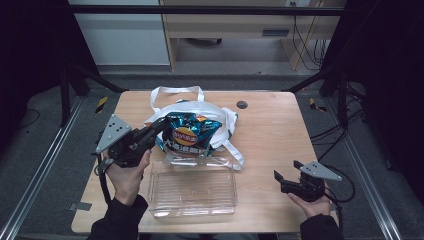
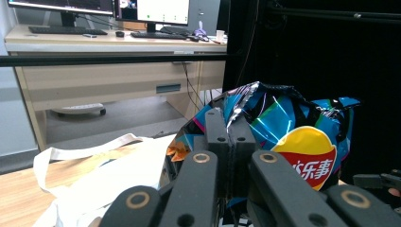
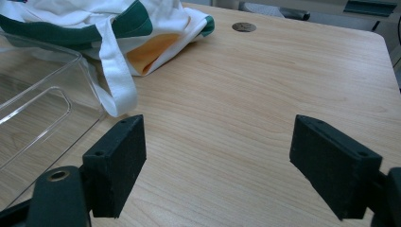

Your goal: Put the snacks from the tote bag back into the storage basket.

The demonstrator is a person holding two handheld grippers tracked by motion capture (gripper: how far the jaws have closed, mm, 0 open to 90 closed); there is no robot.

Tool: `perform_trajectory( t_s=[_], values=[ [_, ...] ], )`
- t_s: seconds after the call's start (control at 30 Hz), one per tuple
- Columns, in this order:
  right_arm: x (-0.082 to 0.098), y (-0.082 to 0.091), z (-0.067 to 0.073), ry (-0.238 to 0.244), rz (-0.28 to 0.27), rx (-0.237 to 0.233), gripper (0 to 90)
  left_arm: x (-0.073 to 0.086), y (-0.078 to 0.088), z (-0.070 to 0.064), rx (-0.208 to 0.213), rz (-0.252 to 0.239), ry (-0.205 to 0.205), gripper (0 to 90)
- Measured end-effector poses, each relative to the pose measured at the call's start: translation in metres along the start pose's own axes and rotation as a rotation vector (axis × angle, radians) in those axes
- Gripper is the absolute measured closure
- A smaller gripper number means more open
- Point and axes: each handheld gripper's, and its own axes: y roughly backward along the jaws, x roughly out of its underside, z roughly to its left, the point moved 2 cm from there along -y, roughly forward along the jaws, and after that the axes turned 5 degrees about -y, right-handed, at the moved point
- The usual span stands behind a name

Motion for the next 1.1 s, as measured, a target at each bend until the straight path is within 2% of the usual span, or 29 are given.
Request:
perform_trajectory(
  t_s=[0.6,1.03,1.07,1.1],
  values=[
    [0.0,0.0,0.0,0.001,-0.001,0.001,19.3,0.008,0.016,-0.01,0.013,0.004,-0.003,90.0],
    [0.0,0.001,0.001,-0.002,-0.001,0.001,19.3,0.022,0.02,-0.017,0.026,0.042,-0.013,90.0],
    [0.0,0.001,0.001,-0.001,-0.001,0.001,19.4,0.023,0.019,-0.016,0.03,0.038,-0.015,90.0],
    [0.0,0.001,0.001,0.0,-0.001,0.001,19.4,0.024,0.018,-0.014,0.019,0.03,-0.046,90.0]
  ],
)
